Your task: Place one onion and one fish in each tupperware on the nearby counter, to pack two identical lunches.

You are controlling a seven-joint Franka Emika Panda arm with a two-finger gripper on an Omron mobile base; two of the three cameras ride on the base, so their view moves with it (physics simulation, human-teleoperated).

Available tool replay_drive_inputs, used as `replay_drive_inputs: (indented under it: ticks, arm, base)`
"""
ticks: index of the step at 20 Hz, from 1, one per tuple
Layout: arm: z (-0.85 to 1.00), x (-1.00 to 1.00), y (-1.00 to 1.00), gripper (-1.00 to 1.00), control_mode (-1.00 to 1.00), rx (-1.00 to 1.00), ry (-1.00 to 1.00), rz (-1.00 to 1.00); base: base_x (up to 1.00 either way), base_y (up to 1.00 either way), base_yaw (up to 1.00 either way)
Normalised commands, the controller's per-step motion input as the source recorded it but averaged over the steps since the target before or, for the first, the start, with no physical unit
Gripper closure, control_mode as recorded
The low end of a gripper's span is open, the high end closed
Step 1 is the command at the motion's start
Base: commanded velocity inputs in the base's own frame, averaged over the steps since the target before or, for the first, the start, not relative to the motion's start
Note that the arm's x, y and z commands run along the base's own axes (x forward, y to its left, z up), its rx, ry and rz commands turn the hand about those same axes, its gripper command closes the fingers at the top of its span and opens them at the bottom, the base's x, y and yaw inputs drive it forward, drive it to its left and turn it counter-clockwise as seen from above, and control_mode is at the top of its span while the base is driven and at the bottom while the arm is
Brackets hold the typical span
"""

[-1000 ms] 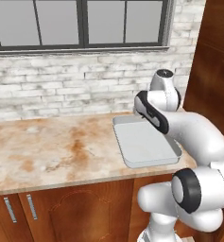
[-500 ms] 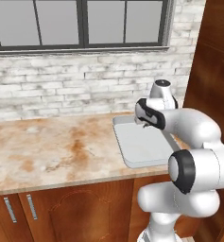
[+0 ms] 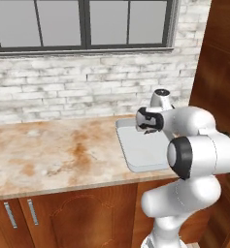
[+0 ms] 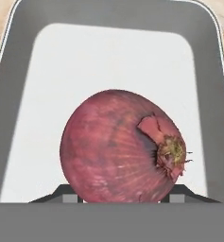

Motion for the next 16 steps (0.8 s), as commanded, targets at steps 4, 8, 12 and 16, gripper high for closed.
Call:
replay_drive_inputs:
  ticks: [4,8,12,16]
  arm:
    - [-0.35,0.28,-0.02,1.0,-1.0,0.0,0.02,0.0]
    - [-0.36,0.26,-0.09,1.0,-1.0,0.0,0.02,0.0]
    - [-0.35,0.28,-0.09,1.0,-1.0,0.0,0.01,0.0]
    - [-0.39,0.39,-0.01,1.0,-1.0,0.0,0.02,0.0]
  base:
    - [0.0,0.0,0.0]
    - [0.0,0.0,0.0]
    - [0.0,0.0,0.0]
    - [0.0,0.0,0.0]
